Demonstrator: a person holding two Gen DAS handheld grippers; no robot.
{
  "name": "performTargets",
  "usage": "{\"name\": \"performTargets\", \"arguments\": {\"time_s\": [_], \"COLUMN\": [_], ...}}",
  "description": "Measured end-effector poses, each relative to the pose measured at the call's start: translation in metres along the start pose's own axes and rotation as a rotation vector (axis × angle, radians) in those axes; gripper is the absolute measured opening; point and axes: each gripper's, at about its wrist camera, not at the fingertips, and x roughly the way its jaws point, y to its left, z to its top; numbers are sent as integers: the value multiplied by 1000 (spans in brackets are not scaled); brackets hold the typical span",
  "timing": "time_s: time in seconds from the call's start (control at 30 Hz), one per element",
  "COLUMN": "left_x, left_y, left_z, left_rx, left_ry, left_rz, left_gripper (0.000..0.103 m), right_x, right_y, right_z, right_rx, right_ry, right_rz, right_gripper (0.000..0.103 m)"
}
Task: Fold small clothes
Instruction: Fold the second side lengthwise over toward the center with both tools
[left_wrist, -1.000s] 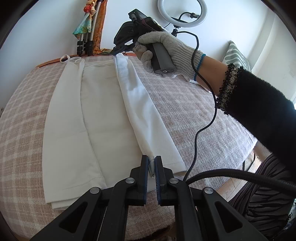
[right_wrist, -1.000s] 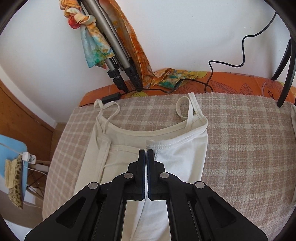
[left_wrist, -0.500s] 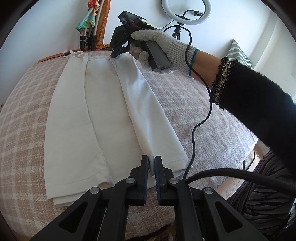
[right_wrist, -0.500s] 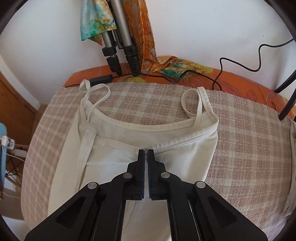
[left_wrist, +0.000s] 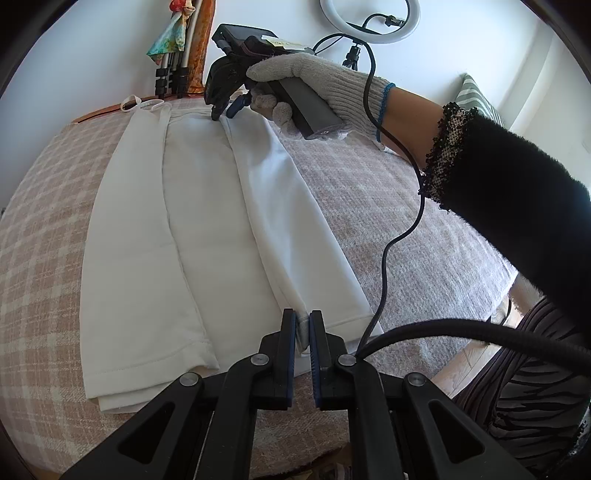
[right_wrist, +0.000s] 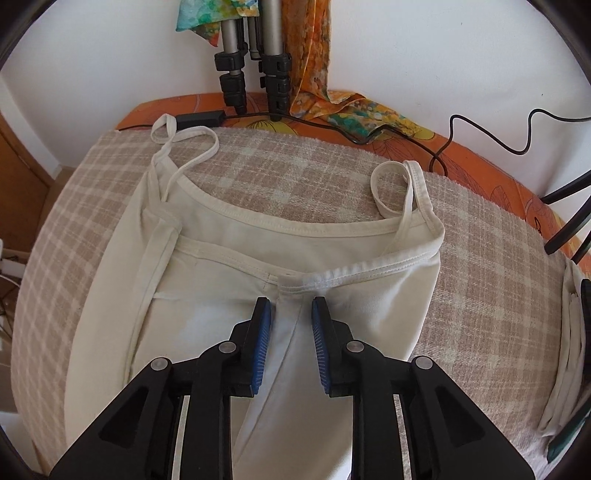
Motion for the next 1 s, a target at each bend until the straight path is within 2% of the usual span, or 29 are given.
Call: {"name": "performTargets", "arguments": {"time_s": [0.07,0.13,0.33,0.47,0.7,0.8,1.0], "left_x": [-1,-3,-5,-2,-3,-8,-15], "left_y": [1,2,5,4,7,9,9], "left_z": [-1,-2,-4,-6,-8,-8,-8], "left_rx": [-4,-8,-13,3,20,18,14], "left_ry": [0,-6,-7,3,3,-13,-31], "left_rz": [1,5,15,38,77,83,92], "left_gripper": [4,4,4,4,5,5,4], "right_x": [-1,-4,-19,-19,-3,-12,-33], "right_y": [3,3,2,4,5,-3,-20], "right_z": [-1,-1,1,1,-1,0,-3], "right_rx": [-21,-12,14,34,59,98,143], "right_ry": [-12,-28,-85,-108,-109,-120,-166], "right_rz": [-26,-10,42,122,133,178,207], "right_gripper": [5,3,2,2,3,3,3]}}
